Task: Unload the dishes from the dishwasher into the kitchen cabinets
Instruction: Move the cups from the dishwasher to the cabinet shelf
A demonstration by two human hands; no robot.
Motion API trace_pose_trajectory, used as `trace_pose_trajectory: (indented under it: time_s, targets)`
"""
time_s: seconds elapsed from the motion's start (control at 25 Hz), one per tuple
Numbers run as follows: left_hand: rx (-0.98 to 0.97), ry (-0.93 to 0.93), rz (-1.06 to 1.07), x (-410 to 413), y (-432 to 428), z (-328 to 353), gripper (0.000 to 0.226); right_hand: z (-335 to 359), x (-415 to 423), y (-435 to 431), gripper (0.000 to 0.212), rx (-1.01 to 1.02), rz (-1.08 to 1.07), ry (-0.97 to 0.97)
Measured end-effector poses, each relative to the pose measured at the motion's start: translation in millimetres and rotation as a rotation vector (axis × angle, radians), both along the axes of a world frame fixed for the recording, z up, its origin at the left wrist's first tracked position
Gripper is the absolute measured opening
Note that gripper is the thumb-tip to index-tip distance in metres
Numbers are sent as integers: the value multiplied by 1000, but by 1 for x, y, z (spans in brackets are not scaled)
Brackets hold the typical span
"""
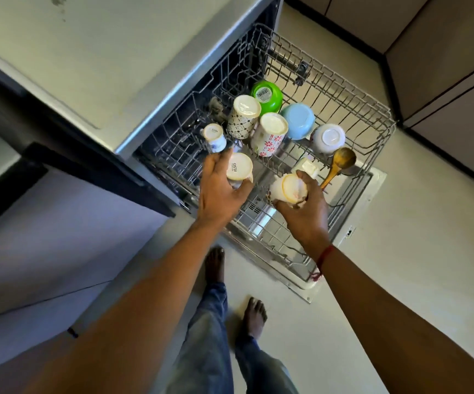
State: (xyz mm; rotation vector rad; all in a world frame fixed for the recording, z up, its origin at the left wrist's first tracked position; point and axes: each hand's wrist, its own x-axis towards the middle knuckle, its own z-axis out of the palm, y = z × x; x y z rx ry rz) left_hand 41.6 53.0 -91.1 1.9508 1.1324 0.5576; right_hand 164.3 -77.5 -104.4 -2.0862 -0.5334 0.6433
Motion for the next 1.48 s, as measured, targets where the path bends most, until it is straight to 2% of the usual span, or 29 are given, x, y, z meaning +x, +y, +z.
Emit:
trace_pose_trajectory:
  time_s: [0.12, 0.24, 0.4, 0.52, 0.72, 0.92, 1.16, 1.36, 1.48]
  targets:
    - [7, -104, 86, -24, -29, 34, 83, 26, -10, -20, 74, 66, 5, 56]
    - [13, -125, 160, -52, -50, 72, 85, 55, -18, -34, 73, 97, 9, 93]
    - [-7, -172, 283, -88, -63, 128, 85, 105, -42, -34, 82, 235, 56, 146]
    - [-46, -248, 379, -120, -61, 169, 85, 143, -68, -23, 81, 299, 139, 145]
    - [12, -287, 479, -175, -46, 229, 78, 201, -113, 7, 74, 385, 260, 127]
    - [22, -429, 615, -237, -19, 283, 75, 254, -164, 43, 63, 496, 382, 119]
    - [235, -469, 683, -350, 21, 377, 68, 323, -261, 101, 72, 562, 489, 66]
    - [448, -413, 703, -427, 52, 455, 76, 388, -342, 153, 70, 740, 518, 53]
    - [522, -445, 707, -453, 73, 507, 77, 440, -375, 186, 70, 865, 556, 85]
